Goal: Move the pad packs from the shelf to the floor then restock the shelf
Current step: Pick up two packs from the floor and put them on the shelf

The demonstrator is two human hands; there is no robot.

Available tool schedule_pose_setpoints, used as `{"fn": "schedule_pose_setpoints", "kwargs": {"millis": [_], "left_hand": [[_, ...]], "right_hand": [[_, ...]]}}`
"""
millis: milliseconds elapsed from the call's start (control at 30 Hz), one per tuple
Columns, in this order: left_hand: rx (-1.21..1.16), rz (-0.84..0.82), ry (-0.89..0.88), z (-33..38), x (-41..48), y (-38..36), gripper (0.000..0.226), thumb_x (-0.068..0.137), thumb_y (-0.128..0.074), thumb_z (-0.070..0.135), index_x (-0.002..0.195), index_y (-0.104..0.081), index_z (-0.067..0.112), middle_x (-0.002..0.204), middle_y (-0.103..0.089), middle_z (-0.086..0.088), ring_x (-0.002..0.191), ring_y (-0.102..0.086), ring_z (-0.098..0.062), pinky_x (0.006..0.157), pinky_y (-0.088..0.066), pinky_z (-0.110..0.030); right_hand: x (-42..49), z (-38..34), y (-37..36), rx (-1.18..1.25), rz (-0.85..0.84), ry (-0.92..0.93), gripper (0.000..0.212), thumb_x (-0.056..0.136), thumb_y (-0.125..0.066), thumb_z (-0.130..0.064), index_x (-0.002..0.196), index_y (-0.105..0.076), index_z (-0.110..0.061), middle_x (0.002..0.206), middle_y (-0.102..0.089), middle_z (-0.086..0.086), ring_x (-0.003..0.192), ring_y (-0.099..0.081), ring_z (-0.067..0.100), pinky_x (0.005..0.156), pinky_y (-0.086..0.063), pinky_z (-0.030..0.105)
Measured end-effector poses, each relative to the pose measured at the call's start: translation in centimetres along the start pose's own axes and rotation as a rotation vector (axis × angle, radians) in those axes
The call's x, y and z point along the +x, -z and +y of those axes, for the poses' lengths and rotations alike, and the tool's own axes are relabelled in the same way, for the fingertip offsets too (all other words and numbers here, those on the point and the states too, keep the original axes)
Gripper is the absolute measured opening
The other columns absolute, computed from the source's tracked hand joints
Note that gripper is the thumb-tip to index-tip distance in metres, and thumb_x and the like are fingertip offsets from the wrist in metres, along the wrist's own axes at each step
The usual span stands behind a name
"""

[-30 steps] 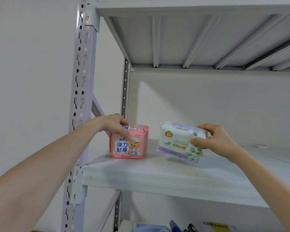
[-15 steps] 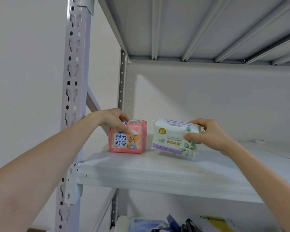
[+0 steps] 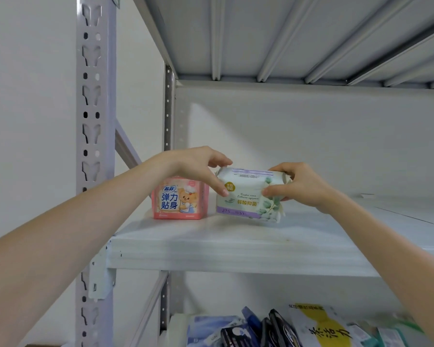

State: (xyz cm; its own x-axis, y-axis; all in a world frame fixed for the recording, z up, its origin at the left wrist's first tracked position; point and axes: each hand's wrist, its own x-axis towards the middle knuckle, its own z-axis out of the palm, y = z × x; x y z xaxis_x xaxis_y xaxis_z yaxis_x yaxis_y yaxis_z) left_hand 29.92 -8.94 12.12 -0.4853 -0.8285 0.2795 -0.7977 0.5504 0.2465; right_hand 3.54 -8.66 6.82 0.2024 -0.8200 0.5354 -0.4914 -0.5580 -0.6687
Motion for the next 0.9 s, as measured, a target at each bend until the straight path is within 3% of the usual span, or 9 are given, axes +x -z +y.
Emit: {"fn": "schedule_pose_setpoints", "kwargs": {"millis": [167,333,567,800,900], "left_hand": [[0.062,0.024,-0.025,0.4,1.6,0.5,0.072,0.069,-0.083,0.039,0.133,-0.054,0.028,0.127,-0.057,0.017,0.123,-0.048,-0.003,0.101,-0.038,-0.026],[0.078,0.016,-0.027,-0.2,4.6,1.3,0.069,0.068,-0.084,0.039,0.13,-0.058,0.022,0.12,-0.061,0.014,0.116,-0.054,-0.004,0.09,-0.039,-0.018],[0.151,0.004,0.008,-2.7,10.9,1.9,0.065,0.067,-0.085,0.036,0.123,-0.061,0.018,0.114,-0.066,0.007,0.109,-0.06,-0.012,0.1,-0.047,-0.034],[0.216,-0.041,0.104,-6.6,16.0,1.8,0.065,0.068,-0.085,0.036,0.125,-0.059,0.017,0.116,-0.064,0.006,0.111,-0.059,-0.013,0.1,-0.047,-0.032],[0.229,-0.063,0.139,-8.3,17.5,1.6,0.065,0.07,-0.084,0.035,0.126,-0.058,0.016,0.118,-0.063,0.005,0.112,-0.059,-0.014,0.101,-0.046,-0.032]], "right_hand": [[1.4,-0.3,0.8,-0.025,-0.022,-0.01,0.047,0.066,-0.086,-0.017,0.108,-0.066,-0.014,0.094,-0.072,0.003,0.077,-0.072,0.014,0.067,-0.06,0.03],[4.4,0.4,1.4,-0.061,-0.038,-0.017,0.047,0.067,-0.085,-0.016,0.11,-0.065,-0.013,0.098,-0.069,0.005,0.079,-0.072,0.017,0.072,-0.061,0.035],[11.1,2.9,1.2,-0.115,-0.076,-0.052,0.047,0.067,-0.085,-0.013,0.108,-0.064,-0.011,0.1,-0.07,0.009,0.087,-0.071,0.022,0.08,-0.059,0.042],[18.3,5.3,-0.6,-0.183,-0.182,-0.082,0.045,0.066,-0.085,-0.013,0.105,-0.062,-0.008,0.101,-0.069,0.008,0.09,-0.07,0.021,0.081,-0.059,0.04],[20.6,6.2,-1.7,-0.231,-0.222,-0.081,0.045,0.066,-0.085,-0.018,0.104,-0.062,-0.01,0.098,-0.069,0.005,0.087,-0.069,0.017,0.072,-0.059,0.03]]}}
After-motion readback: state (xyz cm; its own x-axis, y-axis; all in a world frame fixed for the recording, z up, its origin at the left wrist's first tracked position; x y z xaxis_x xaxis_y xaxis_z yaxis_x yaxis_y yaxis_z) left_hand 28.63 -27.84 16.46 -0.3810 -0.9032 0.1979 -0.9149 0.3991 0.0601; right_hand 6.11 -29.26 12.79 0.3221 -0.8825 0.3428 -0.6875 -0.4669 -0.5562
